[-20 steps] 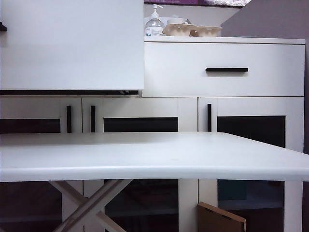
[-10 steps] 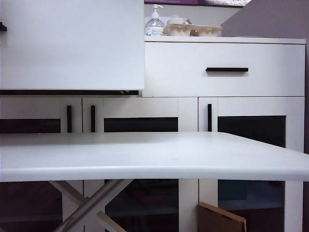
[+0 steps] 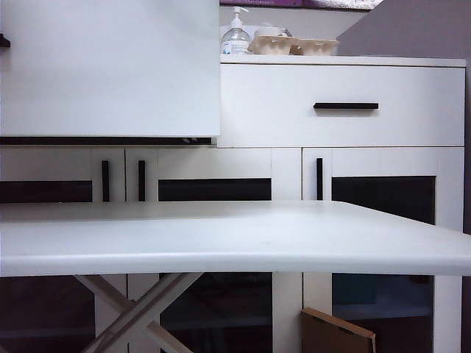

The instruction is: Pick up a can of beer from the white table, open the left drawer, place the beer inside the drawer, and finally close the drawer.

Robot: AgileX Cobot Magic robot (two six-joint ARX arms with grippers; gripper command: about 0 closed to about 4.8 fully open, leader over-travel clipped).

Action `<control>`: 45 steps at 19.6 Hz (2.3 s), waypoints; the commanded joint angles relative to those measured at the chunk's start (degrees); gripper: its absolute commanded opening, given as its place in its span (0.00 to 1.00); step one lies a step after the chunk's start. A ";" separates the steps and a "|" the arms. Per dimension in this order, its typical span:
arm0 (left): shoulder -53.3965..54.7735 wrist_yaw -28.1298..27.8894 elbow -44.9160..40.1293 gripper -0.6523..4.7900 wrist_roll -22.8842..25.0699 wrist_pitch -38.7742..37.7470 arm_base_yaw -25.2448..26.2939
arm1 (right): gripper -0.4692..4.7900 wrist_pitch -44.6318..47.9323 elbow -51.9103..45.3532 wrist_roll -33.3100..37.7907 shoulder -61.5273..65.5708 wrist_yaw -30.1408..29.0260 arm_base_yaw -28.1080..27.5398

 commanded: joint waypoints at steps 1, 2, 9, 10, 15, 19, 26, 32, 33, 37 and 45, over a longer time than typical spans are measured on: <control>-0.04 0.24 0.26 0.21 -0.02 0.66 0.04 | 0.45 3.08 0.72 0.17 0.17 -0.13 0.11; -0.04 0.24 0.26 0.21 -0.02 0.66 0.04 | 0.45 2.51 0.72 0.15 0.66 -0.15 0.11; -0.04 0.20 0.26 0.21 0.00 0.63 0.04 | 0.53 -1.27 0.72 -0.26 1.42 -0.11 0.07; -0.04 0.20 0.26 0.21 0.00 0.63 0.04 | 0.54 -1.77 0.72 -0.46 1.42 -0.11 0.02; -0.04 0.20 0.26 0.21 0.00 0.63 0.04 | 0.78 -3.10 0.74 -1.40 1.42 -0.13 -0.04; -0.04 0.20 0.26 0.21 -0.02 0.61 0.04 | 0.78 -3.78 1.07 -1.62 1.42 -0.15 -0.07; -0.04 0.20 0.26 0.21 0.00 0.61 0.04 | 0.85 -3.96 1.55 -1.64 1.36 -0.11 -0.11; -0.04 0.00 0.24 0.21 0.11 0.61 0.04 | 0.08 -14.67 12.92 -1.73 -0.33 -0.17 -0.17; -0.04 0.02 0.24 0.18 0.44 0.59 0.04 | 0.08 -18.16 14.82 -1.73 -1.97 -0.28 -0.17; 0.09 -0.31 0.26 0.11 3.13 0.07 0.04 | 0.08 -29.16 16.41 -1.79 -9.18 3.19 -0.46; 4.37 -11.17 5.14 0.11 18.12 -9.77 0.04 | 0.08 -44.26 16.31 -8.09 -23.15 23.23 -0.46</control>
